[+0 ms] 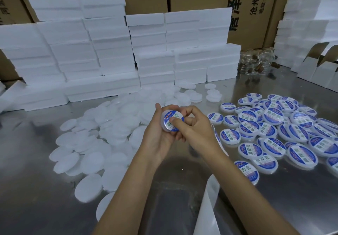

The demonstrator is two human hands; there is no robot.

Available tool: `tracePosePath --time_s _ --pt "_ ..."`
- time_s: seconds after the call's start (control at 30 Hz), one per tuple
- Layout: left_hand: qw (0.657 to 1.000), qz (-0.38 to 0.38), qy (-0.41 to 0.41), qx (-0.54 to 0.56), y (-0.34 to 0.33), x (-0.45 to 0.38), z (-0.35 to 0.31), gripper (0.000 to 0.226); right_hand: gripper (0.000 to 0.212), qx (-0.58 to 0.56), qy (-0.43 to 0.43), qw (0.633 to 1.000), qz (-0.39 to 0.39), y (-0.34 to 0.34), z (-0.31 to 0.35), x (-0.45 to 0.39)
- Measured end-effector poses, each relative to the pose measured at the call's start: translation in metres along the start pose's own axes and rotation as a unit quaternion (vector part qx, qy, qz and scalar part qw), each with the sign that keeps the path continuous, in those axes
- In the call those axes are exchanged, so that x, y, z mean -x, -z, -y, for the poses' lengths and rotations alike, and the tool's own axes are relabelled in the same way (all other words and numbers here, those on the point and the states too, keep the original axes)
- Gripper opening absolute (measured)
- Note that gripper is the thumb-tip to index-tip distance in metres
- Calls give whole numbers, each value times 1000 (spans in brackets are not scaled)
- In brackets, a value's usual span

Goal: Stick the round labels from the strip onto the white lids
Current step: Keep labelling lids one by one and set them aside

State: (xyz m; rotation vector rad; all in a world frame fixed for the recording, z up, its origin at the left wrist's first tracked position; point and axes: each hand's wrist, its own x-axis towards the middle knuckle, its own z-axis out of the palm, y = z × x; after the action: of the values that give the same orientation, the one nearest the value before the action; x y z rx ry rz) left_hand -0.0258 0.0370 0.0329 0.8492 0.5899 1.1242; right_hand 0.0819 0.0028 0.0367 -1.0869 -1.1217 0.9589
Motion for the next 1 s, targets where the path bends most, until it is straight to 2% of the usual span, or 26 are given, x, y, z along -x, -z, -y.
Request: tracePosePath --time_s 0.4,0.53,0.73,0.9,1.0 --pt "999 27 -14 -34 -2 1 3 62 21 15 6 1000 -18 0 -5 1" --pt "998 33 -23 -55 -3 1 3 58 22 37 18 999 -30 0 -9 0" --pt "998 50 -24 -7 -9 5 -1 53 26 180 66 980 -58 2 -17 1" --pt "997 34 -21 64 -10 4 -1 54 57 292 92 947 -103 5 -17 4" --pt "995 48 -5 82 -10 4 -2 54 54 338 124 929 -84 5 -17 8"
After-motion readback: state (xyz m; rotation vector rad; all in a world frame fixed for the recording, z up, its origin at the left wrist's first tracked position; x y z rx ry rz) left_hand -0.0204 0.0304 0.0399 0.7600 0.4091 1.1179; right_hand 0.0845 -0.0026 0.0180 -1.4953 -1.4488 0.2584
